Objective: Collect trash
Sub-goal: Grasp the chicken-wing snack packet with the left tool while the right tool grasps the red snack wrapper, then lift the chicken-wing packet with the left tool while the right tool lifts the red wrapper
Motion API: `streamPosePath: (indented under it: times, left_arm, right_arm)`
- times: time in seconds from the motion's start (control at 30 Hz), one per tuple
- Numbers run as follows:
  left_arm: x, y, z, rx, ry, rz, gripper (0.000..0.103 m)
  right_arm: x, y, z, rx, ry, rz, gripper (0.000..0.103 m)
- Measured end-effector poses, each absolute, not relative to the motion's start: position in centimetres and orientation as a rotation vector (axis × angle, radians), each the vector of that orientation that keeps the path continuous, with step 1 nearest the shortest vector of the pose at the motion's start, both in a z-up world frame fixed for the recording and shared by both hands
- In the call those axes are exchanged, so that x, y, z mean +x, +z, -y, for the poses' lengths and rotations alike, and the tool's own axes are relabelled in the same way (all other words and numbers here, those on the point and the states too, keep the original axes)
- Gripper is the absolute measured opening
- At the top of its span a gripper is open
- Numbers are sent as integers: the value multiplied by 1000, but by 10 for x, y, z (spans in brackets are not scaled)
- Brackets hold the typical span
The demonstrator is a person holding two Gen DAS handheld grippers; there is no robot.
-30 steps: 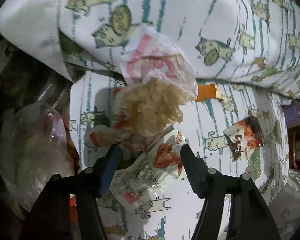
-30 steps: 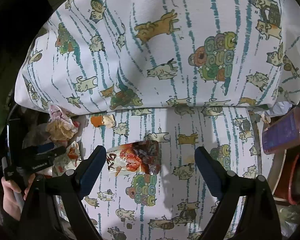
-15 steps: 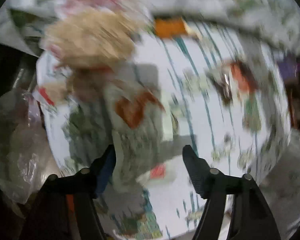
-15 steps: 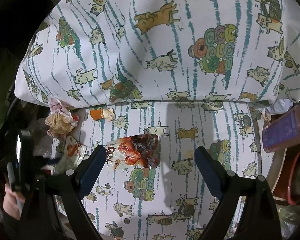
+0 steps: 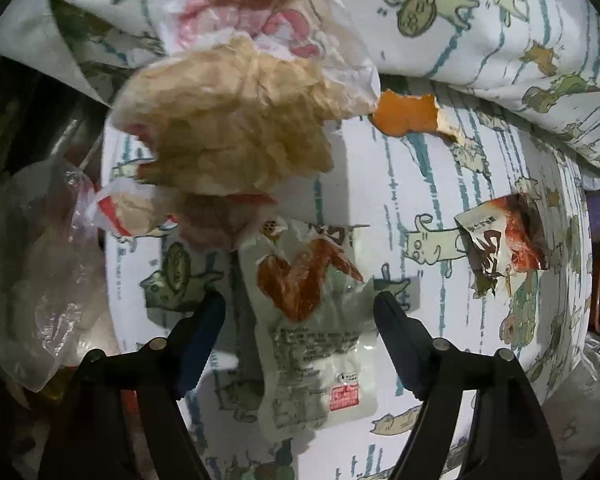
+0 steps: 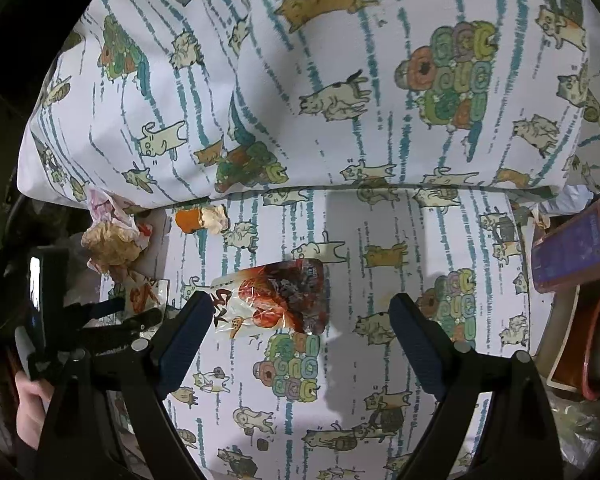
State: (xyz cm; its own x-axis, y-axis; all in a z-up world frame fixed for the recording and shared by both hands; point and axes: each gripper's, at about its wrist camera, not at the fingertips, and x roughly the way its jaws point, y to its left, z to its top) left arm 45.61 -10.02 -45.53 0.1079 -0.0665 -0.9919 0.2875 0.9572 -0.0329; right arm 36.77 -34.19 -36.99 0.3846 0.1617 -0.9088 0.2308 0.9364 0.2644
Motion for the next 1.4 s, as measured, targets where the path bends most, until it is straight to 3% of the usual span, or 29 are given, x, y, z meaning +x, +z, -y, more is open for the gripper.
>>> streamPosePath:
  times: [0.23,0.33,0.47,0.7,0.77,0.9,1.13,1.4]
  left_arm:
    - [436,-456,139,310,-237,-1427,79]
    - [435,-451,139,279,-206,-1429,65]
    - [431,-441,123,233,-185,-1442,65]
    - [404,-366,127,214,-281,-1268,65]
    - [395,-349,128,189,-315,-1239,65]
    - [391,-336,116,151,-328,-1236,65]
    - [398,-344,109,136,-303,-1204,65]
    - [396,-338,97,151,-267,-1166,65]
  right_arm:
    - [370,-371,341,352,-46,-1187,89]
    - [372,-377,339,344,-47,-1196,89]
    - [382,-400,335,311,-85,-1241,86]
    - [386,-452,341,476,-88,-1348,44]
    - [384,-460,341,492,-105,-1365,28]
    - [374,-466,339,563,-88,-1396,14]
    - [340,-489,308,772,144,-1576,13]
    - [359,-424,308,296,-101,-1214,17]
